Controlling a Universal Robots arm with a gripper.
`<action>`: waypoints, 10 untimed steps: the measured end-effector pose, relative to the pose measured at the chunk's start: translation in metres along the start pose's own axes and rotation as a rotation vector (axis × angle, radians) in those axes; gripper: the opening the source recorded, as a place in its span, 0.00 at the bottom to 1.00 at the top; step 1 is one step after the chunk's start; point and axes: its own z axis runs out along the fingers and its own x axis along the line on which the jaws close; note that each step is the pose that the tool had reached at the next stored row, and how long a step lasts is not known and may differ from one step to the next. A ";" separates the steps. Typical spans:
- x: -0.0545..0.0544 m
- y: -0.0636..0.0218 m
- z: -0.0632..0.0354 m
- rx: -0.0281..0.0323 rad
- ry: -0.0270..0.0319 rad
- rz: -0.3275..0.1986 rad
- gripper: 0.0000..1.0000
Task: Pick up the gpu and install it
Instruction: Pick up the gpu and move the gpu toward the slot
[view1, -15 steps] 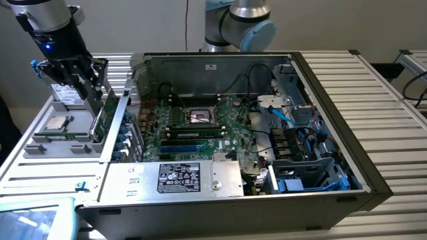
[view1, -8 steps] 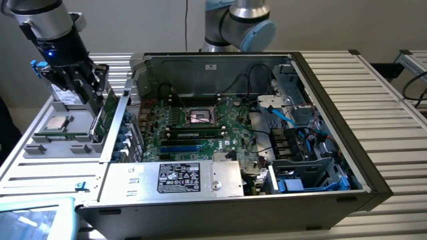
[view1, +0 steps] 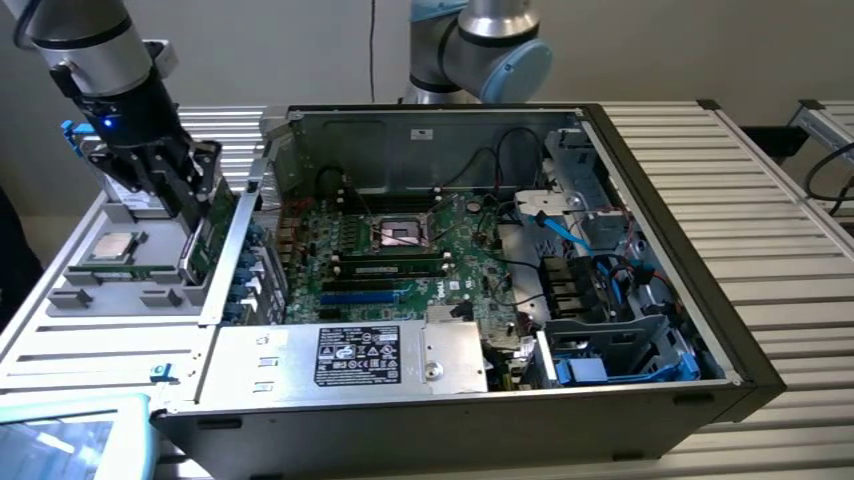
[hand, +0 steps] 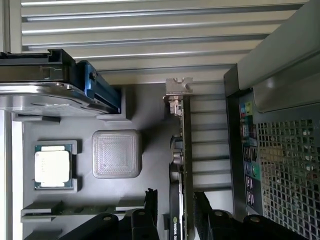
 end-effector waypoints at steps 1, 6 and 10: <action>0.000 -0.0003 0.0018 0.0000 0.0002 0.000 0.43; 0.000 -0.0032 0.0108 -0.0017 0.0001 0.000 0.43; -0.001 -0.0048 0.0179 -0.0031 0.0002 0.000 0.43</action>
